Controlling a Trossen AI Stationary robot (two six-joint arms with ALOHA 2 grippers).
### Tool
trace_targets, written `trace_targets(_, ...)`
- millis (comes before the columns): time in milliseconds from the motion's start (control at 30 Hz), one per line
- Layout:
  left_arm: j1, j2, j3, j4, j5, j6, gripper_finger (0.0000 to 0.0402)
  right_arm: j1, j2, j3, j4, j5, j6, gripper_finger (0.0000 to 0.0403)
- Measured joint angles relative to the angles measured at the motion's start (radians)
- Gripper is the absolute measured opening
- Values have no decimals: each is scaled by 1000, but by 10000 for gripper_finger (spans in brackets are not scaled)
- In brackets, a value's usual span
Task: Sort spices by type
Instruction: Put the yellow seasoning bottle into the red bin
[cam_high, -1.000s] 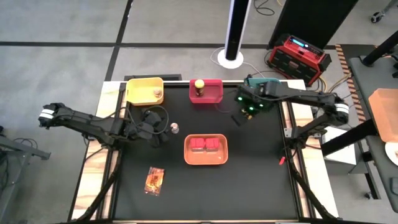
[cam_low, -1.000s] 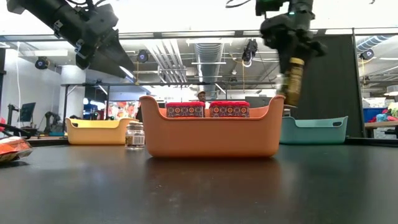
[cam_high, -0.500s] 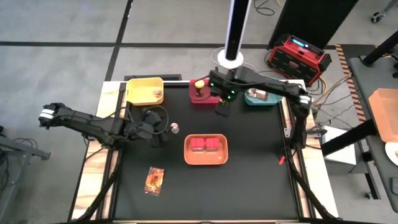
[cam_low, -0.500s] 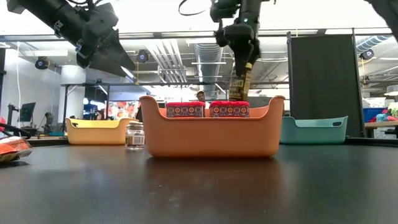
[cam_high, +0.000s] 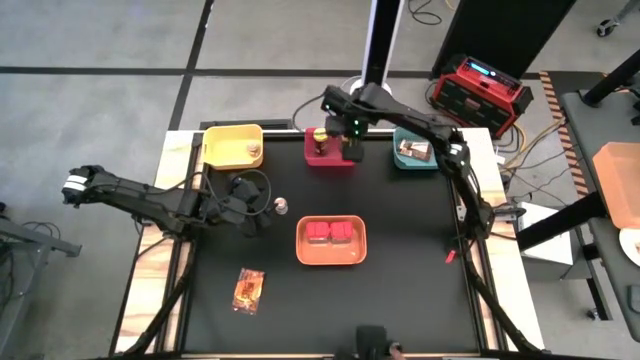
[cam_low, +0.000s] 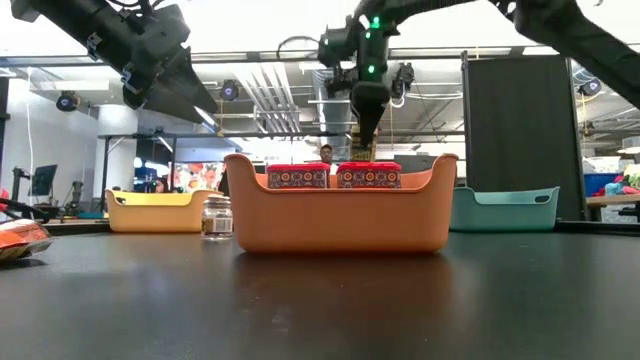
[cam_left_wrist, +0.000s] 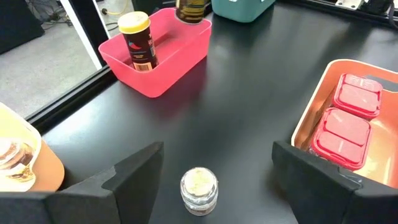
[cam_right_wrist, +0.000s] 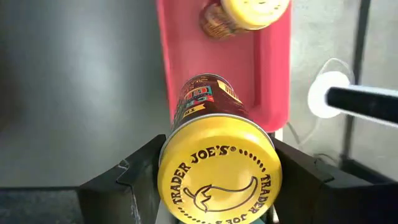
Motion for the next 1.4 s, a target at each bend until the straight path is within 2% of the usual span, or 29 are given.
trace_targets(167, 0, 0, 0, 0, 0, 0, 284, -74, 54, 56, 12, -65, 70, 222)
trace_targets(300, 0, 0, 0, 0, -2, 5, 284, -125, 75, 54, 22, -65, 177, 222)
trace_targets(400, 1, 0, 0, 1, -3, 8, 284, -142, 85, 54, 35, -71, 187, 222)
trace_targets(900, 2, 0, 0, 1, -4, 19, 284, -133, 121, 54, 83, -135, 212, 222)
trace_targets(1400, 2, 0, 0, 1, -4, 19, 284, -127, 189, 53, 135, -98, 227, 226)
